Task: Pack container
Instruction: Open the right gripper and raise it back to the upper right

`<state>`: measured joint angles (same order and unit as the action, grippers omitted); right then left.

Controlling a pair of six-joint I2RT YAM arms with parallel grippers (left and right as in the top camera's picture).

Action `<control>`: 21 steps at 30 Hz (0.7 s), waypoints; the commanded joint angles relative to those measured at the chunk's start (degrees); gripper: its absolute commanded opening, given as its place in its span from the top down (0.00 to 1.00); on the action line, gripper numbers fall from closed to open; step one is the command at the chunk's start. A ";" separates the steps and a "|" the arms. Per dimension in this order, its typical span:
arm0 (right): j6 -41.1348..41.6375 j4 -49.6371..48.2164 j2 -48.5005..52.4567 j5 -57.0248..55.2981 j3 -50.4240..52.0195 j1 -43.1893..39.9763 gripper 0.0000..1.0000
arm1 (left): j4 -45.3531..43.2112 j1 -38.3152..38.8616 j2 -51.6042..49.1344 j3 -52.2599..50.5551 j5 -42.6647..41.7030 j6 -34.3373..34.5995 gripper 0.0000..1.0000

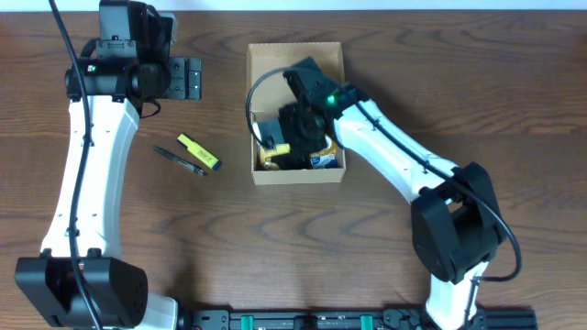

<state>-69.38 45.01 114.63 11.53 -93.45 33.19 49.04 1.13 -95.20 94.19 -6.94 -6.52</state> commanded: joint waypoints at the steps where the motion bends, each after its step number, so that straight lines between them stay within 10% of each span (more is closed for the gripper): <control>1: 4.87 3.23 -0.02 -0.26 -6.86 0.22 0.37 | -0.07 -0.37 0.61 0.48 0.42 -1.20 0.04; 11: 26.91 10.43 -0.02 -10.08 -24.92 -2.80 0.40 | 4.11 -0.37 0.15 0.46 5.84 12.02 0.03; 16: 39.78 8.72 -0.02 -10.01 -28.89 -8.46 0.10 | 7.61 -0.37 -1.95 0.42 5.81 20.92 0.00; 21: 49.31 8.13 -0.02 -4.66 -29.83 -16.55 0.01 | 9.88 -0.31 -7.23 0.39 3.78 27.43 0.11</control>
<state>-28.47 52.58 114.63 3.42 -122.26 19.57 58.39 1.13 -99.37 94.19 -2.37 15.29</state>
